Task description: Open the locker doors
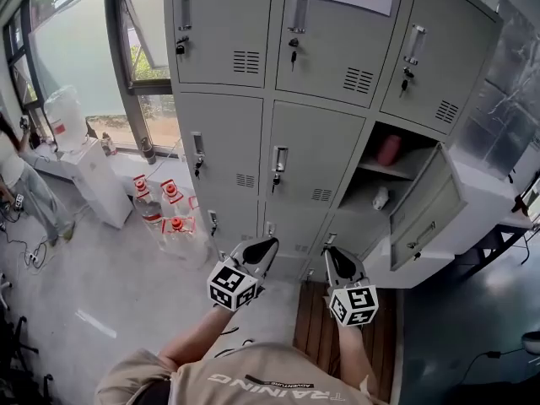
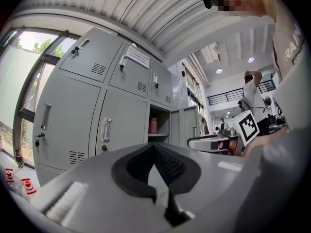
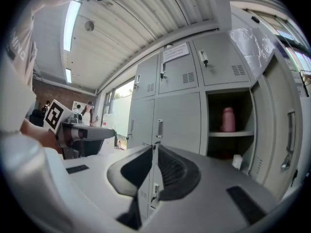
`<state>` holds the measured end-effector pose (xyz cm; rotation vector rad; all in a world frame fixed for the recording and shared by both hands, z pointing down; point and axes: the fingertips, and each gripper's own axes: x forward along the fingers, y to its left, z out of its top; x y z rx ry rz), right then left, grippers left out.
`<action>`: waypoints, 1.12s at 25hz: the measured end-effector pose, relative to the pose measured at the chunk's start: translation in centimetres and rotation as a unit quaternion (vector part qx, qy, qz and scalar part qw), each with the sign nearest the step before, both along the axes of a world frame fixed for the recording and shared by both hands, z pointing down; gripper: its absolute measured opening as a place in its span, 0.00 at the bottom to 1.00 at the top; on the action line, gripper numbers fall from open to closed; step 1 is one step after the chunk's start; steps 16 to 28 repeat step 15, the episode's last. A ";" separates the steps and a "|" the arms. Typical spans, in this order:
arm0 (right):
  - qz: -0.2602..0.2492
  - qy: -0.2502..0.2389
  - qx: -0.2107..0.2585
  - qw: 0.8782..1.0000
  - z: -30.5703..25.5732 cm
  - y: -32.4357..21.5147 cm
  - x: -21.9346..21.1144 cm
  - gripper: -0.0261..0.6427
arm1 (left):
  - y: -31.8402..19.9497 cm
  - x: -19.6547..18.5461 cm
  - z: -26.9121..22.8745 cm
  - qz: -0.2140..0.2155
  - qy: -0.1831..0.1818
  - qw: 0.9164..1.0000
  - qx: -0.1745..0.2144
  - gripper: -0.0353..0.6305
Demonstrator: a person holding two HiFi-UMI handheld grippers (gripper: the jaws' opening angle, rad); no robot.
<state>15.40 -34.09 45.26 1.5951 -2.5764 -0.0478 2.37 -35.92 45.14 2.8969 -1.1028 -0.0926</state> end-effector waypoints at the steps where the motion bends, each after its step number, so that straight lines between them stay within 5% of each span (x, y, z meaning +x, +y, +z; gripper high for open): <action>1: -0.001 0.001 0.002 1.000 0.1 0.2 -0.1 0.10 | 0.2 0.0 0.3 0.001 -0.001 1.000 -0.004 0.06; 28: -0.021 -0.010 0.014 1.000 -1.3 -0.4 -0.7 0.09 | -0.6 1.4 -0.2 0.024 -0.012 1.000 0.004 0.06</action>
